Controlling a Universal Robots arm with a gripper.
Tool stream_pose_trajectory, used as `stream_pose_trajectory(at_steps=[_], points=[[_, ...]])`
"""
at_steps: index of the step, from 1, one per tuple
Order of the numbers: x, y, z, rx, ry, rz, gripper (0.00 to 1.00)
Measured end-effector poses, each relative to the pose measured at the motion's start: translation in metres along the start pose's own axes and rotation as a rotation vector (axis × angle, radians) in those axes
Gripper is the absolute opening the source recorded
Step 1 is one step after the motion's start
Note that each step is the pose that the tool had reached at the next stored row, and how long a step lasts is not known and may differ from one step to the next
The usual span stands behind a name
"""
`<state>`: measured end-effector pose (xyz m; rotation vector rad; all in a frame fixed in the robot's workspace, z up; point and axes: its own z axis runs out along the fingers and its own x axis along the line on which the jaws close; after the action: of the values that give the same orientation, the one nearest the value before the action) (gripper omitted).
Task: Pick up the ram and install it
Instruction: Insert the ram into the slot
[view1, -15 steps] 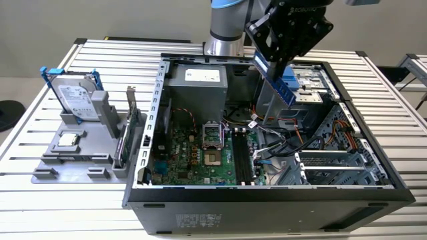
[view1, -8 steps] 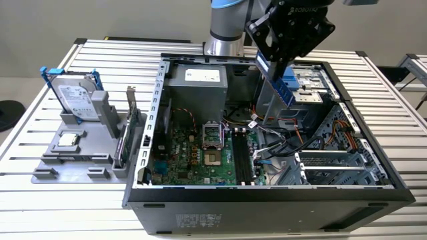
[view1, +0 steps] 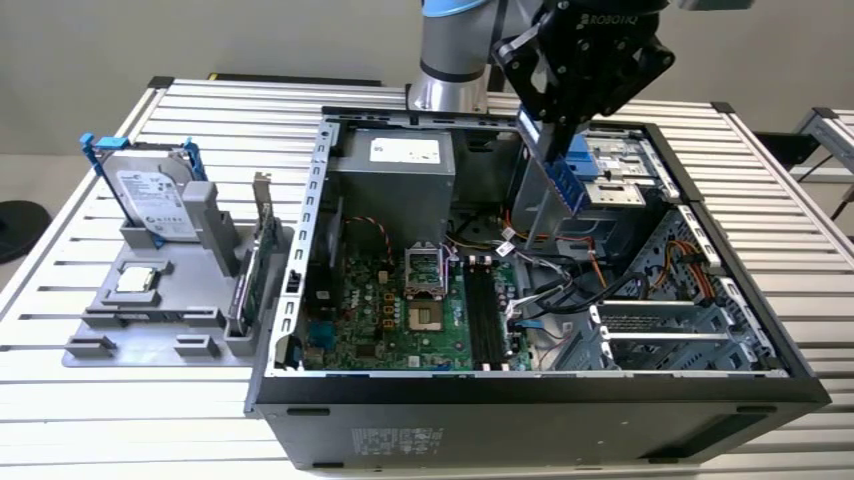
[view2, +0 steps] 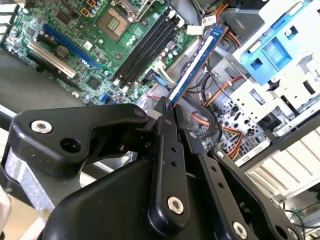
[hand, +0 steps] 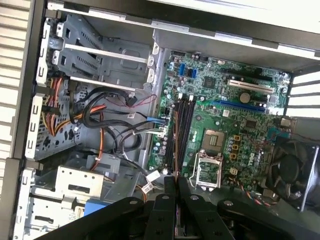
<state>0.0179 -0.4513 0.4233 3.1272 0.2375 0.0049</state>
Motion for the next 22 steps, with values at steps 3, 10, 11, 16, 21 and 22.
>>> stream_pose_trajectory(at_steps=[3,10,11,16,21,22], points=[[0.0005,0.0001,0.0,-0.0003,-0.0002,0.025,0.0],[0.0016,0.0002,0.0,-0.0011,-0.0007,0.082,0.0],[0.0018,0.0003,0.0,-0.0012,-0.0007,0.09,0.0],[0.0025,0.0004,0.0,-0.0016,-0.0009,0.126,0.0],[0.0028,0.0004,0.0,-0.0019,-0.0011,0.153,0.0],[0.0028,0.0004,0.0,-0.0019,-0.0011,0.153,0.0]])
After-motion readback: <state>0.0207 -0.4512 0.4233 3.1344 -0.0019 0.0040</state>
